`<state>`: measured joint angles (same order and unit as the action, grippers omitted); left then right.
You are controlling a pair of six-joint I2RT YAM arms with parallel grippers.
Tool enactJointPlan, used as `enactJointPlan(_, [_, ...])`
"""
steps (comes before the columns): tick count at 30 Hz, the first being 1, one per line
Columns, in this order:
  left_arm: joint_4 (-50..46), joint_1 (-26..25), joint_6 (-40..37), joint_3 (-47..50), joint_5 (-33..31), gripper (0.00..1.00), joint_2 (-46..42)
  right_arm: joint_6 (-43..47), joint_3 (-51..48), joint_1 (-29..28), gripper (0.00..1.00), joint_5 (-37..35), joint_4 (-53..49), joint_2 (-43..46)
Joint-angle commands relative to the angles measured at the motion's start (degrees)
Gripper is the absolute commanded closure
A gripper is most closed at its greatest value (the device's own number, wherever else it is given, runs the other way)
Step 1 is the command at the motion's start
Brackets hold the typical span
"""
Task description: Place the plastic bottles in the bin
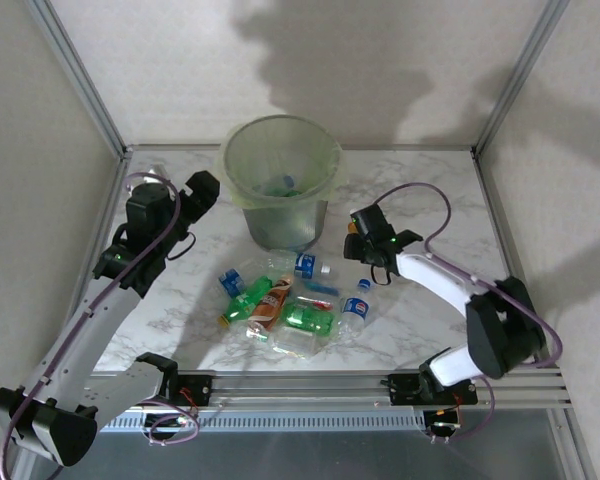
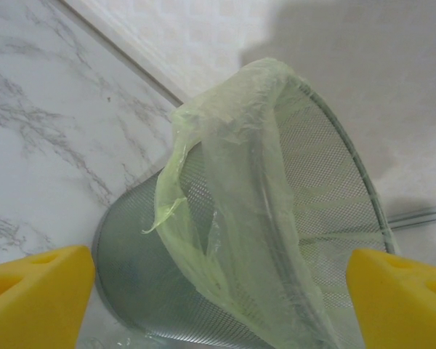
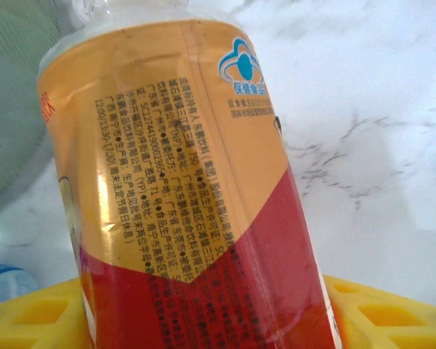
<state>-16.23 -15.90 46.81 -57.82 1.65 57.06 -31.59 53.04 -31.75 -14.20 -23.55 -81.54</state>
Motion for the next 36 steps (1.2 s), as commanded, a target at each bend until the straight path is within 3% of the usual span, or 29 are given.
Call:
enactJointPlan(1, [-2.62,0.95,0.63,1.54,-1.80,0.11,-0.76,-1.80,2.28,0.31,0.38,-3.52,-6.07,5.77])
enactJointPlan(7, [-4.08,1.23,0.55,3.27,-2.38,0.11,-2.07,-1.81,12.79,0.42,0.39,-5.23,-11.92,10.73])
enactJointPlan(13, [-5.38,1.23,0.20,5.31,-2.26,0.12,-2.89,-0.30,26.41,0.32,0.41,-2.84,-13.54,9.61])
enactJointPlan(24, [-3.80,0.16,0.19,8.92,1.17,0.18,-2.21,1.61,47.70,-4.18,0.40,3.63,-12.47,-2.02])
enactJointPlan(36, [-3.55,-8.09,0.75,11.25,-3.33,0.19,-2.64,2.15,60.14,-10.61,0.39,5.44,-13.38,-16.42])
